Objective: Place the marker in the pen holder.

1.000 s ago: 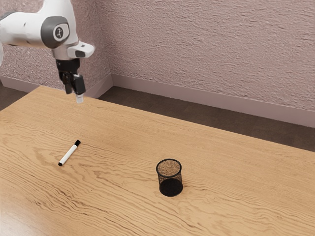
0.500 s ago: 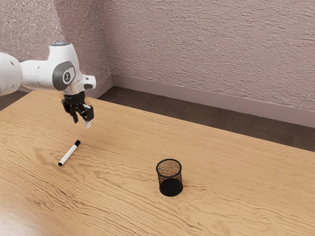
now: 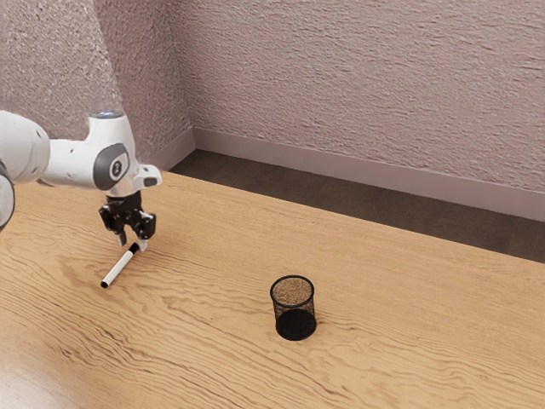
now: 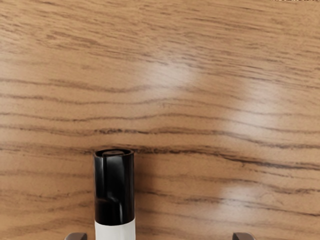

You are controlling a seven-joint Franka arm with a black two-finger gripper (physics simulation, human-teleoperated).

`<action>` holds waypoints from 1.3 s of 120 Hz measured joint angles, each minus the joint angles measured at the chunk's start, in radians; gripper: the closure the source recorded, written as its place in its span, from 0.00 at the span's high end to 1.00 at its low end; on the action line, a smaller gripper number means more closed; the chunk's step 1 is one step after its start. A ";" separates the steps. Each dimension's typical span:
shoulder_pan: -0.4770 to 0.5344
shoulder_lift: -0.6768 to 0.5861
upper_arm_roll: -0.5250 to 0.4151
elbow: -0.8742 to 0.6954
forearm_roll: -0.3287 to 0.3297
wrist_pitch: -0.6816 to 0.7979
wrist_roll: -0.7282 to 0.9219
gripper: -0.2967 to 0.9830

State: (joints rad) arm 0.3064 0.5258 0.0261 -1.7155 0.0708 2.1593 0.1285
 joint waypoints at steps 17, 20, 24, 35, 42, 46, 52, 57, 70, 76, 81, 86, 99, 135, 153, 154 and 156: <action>0.004 0.021 0.012 0.006 0.005 0.018 -0.029 0.47; 0.006 0.022 0.015 0.006 0.008 0.020 -0.033 0.47; 0.007 0.024 0.018 0.006 0.014 0.023 -0.039 0.46; 0.005 0.042 0.021 0.013 0.026 0.030 -0.052 0.45; 0.003 0.053 0.021 0.019 0.030 0.034 -0.060 0.44; 0.002 0.056 0.021 0.021 0.031 0.037 -0.064 0.44; 0.003 0.064 0.021 0.022 0.033 0.040 -0.070 0.43; 0.003 0.069 0.021 0.023 0.034 0.043 -0.074 0.42; 0.004 0.074 0.021 0.023 0.039 0.049 -0.084 0.39; 0.004 0.074 0.021 0.022 0.041 0.051 -0.089 0.34; 0.004 0.074 0.021 0.022 0.044 0.053 -0.094 0.30; 0.004 0.073 0.021 0.022 0.047 0.054 -0.099 0.27; 0.000 0.063 0.021 0.022 0.049 0.056 -0.109 0.22; -0.161 -0.242 -0.060 -0.015 0.059 0.016 -0.143 0.16; -0.224 -0.360 -0.123 -0.054 0.057 -0.042 -0.159 0.15; -0.231 -0.364 -0.124 -0.055 0.057 -0.045 -0.159 0.15; -0.245 -0.371 -0.125 -0.057 0.056 -0.052 -0.161 0.15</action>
State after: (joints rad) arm 0.0612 0.1547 -0.0992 -1.7727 0.1271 2.1076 -0.0323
